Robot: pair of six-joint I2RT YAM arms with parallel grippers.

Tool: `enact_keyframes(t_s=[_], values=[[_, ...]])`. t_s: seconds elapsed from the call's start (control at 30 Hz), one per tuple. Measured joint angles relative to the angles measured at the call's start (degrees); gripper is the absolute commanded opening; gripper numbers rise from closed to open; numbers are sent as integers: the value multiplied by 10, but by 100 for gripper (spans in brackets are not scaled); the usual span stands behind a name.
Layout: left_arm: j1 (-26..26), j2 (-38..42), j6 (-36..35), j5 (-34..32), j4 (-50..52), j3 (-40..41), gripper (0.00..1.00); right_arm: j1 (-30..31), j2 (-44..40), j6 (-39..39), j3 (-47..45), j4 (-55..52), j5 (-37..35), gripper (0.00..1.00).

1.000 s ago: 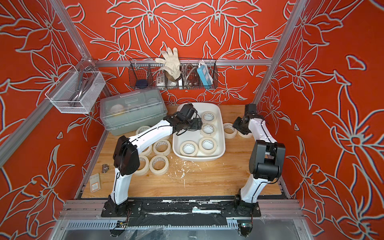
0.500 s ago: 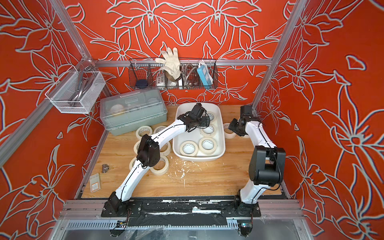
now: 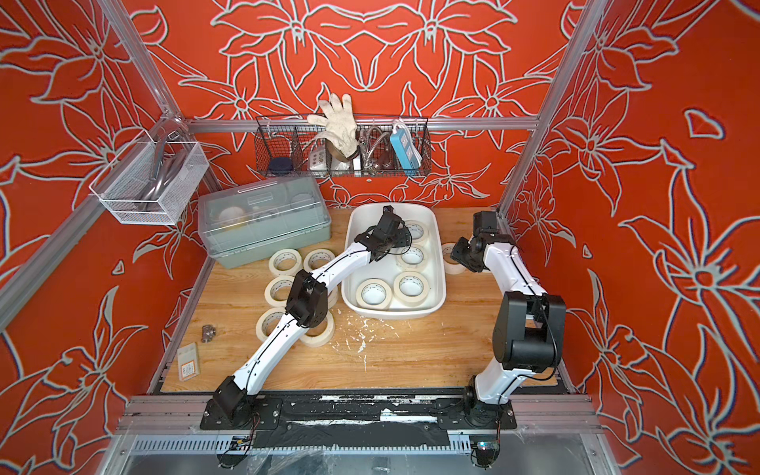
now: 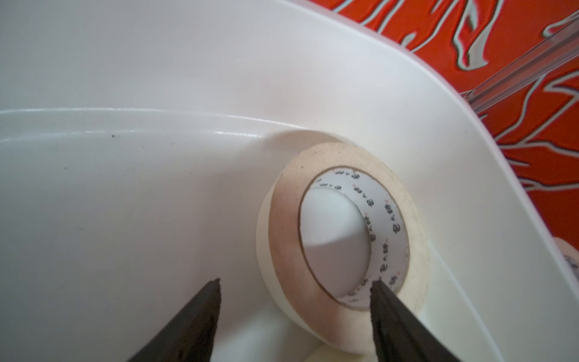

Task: Take out the art tape in the storage box
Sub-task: Pick up the art tape from the storage box.

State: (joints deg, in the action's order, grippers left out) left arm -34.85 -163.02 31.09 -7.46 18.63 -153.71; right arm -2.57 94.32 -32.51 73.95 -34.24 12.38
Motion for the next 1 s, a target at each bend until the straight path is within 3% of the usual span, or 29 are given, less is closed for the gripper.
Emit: enact_keyframes(t_s=[0.57,0.63,0.73,1.0], values=[[15,-21,89,32,-17,-8,66,11,0,-3,-2,4,-8,48],[15,-23,97,33,-16,-8,63,11,0,-3,-4,5,-9,48],[15,-24,110,35,-16,-8,52,11,0,-3,-11,5,-10,48],[15,-22,135,30,-24,2,45,11,-8,-2,-22,4,-17,47]])
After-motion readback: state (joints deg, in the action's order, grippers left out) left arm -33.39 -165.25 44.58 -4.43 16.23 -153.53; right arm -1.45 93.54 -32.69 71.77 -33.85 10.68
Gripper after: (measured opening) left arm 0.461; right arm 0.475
